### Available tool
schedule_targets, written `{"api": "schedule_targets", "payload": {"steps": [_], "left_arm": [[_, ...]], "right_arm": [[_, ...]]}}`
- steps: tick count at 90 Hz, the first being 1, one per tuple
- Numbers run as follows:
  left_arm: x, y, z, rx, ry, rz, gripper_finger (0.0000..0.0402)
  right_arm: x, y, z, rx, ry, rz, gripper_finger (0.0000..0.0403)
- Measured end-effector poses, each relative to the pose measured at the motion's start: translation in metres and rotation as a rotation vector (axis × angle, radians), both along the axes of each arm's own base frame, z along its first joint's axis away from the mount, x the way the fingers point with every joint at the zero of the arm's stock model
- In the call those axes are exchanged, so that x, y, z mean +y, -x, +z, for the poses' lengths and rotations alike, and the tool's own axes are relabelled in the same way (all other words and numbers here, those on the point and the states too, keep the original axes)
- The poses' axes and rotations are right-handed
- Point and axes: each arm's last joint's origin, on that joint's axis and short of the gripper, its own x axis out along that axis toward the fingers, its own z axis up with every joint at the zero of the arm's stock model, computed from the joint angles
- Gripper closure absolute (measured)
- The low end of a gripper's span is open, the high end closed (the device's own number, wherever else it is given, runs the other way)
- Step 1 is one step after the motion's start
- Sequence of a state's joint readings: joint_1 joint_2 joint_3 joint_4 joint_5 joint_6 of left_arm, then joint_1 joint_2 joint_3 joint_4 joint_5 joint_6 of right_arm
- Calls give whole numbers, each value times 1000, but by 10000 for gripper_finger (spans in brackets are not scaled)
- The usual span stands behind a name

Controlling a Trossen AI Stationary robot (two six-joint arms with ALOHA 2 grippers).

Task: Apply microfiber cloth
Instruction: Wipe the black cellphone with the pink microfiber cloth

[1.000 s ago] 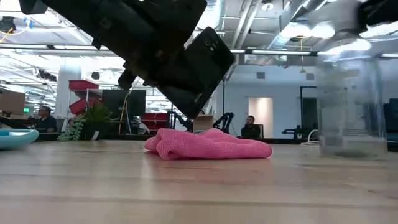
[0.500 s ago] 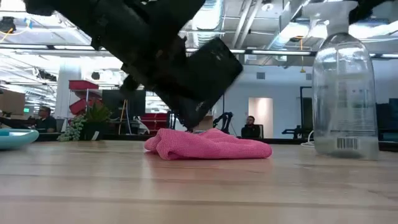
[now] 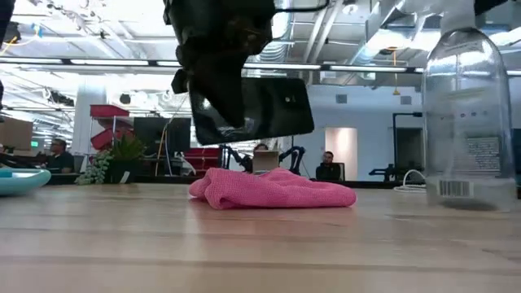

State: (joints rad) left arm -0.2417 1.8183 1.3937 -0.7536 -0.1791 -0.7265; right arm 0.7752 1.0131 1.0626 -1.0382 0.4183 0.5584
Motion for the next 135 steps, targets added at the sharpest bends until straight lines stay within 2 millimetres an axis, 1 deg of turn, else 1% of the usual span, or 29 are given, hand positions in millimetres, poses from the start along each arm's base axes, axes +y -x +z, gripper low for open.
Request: {"api": "schedule_targets", "payload": {"steps": [13, 22, 30, 39, 50, 60, 67, 78, 85, 94, 101, 112, 119, 135], "left_arm": [[7, 2, -1, 46, 37, -2, 397], [11, -1, -9, 76, 39, 6, 397], [14, -5, -20, 105, 31, 1, 397], [16, -11, -36, 144, 19, -11, 397], [18, -21, -56, 148, 14, -16, 397], [19, -24, -65, 170, 7, -14, 397], [19, -24, -66, 171, 0, -17, 397], [17, -23, -55, 155, -5, -11, 396], [16, -22, -42, 138, -13, -1, 395], [16, -29, -19, 10, -16, -3, 395], [16, -34, -17, -48, -35, -6, 395], [18, -39, -32, -17, -32, -14, 394], [19, -37, -45, 57, -16, -12, 394], [18, -41, -69, 137, 25, -9, 394]], "right_arm": [[27, -3, -16, 70, 7, 8, 121], [46, -5, -29, 111, 29, 22, 121], [59, -8, -41, 130, 87, 36, 121], [68, -11, -52, 153, 125, 25, 121], [72, -13, -58, 174, 135, -1, 121], [75, -10, -58, 171, 117, -7, 121], [77, -7, -58, 168, 107, -8, 121], [80, -2, -57, 135, 114, -1, 121], [82, 0, -57, 118, 117, 6, 121], [84, 2, -56, 91, 129, 3, 121], [85, 4, -56, 82, 131, 6, 121], [87, 6, -56, 79, 128, 16, 121], [88, 8, -56, 78, 122, 15, 121], [89, 10, -55, 50, 134, 18, 121]]}}
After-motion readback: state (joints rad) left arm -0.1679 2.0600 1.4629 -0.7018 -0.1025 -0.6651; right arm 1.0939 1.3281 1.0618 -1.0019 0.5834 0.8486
